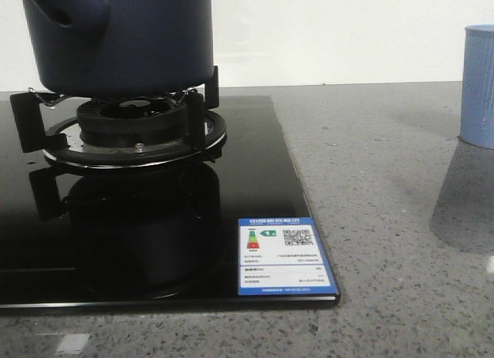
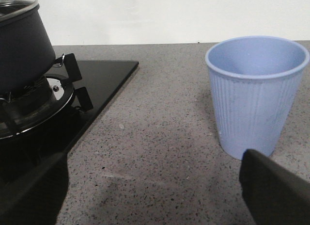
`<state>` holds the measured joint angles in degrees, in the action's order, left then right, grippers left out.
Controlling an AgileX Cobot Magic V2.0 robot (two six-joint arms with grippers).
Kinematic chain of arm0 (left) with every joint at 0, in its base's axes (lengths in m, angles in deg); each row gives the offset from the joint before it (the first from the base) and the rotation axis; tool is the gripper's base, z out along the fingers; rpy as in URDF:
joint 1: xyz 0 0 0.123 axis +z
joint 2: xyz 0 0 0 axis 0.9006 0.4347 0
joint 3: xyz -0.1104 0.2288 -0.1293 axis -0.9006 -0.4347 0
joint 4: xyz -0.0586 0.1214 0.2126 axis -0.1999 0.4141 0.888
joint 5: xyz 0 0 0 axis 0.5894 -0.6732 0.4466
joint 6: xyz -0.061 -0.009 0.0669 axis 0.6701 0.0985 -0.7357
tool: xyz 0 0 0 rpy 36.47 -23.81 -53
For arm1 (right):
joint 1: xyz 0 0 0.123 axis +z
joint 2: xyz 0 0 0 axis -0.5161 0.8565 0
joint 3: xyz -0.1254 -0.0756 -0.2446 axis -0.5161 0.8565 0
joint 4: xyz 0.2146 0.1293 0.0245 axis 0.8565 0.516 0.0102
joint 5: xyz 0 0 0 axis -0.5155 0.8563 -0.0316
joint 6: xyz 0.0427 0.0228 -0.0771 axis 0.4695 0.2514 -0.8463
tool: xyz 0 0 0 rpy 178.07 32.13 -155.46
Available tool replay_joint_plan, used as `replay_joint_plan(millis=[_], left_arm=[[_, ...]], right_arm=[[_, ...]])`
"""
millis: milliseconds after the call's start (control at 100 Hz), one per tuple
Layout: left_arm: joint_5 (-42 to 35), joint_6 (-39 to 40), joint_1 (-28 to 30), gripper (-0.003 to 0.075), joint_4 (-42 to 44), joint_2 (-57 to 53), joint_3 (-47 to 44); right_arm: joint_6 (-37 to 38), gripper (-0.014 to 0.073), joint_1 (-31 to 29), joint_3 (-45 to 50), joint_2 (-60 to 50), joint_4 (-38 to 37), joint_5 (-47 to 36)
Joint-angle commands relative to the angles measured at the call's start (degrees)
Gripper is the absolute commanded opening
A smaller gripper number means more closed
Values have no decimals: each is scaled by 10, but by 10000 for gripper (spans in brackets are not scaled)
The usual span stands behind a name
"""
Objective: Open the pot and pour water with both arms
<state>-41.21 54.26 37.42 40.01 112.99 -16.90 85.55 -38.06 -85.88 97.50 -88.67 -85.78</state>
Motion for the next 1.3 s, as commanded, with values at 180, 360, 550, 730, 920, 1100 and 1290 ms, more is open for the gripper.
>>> replay_joint_plan(millis=[180, 360, 550, 730, 920, 1100, 1290], left_arm=[[-28, -2, 9, 555, 31, -126, 21], [46, -2, 56, 407, 40, -211, 11], [92, -3, 118, -15, 41, -318, -55], [86, -3, 130, -19, 41, -453, -176], [79, -3, 130, -19, 39, -611, -329], [84, -3, 130, -19, 4, -746, -431], [84, -3, 130, -19, 0, -800, -449]], right_arm=[[-1, 626, -5, -13, 0, 13, -10], [-1, 594, -5, -13, 0, 13, -48], [-1, 208, -5, -13, 0, 13, -58], [0, -69, -5, -13, 0, 12, -83], [0, -69, -5, 1, 0, -9, -67], [0, -69, -5, 15, 0, -8, -75], [0, -69, -5, 15, 0, -8, -95]])
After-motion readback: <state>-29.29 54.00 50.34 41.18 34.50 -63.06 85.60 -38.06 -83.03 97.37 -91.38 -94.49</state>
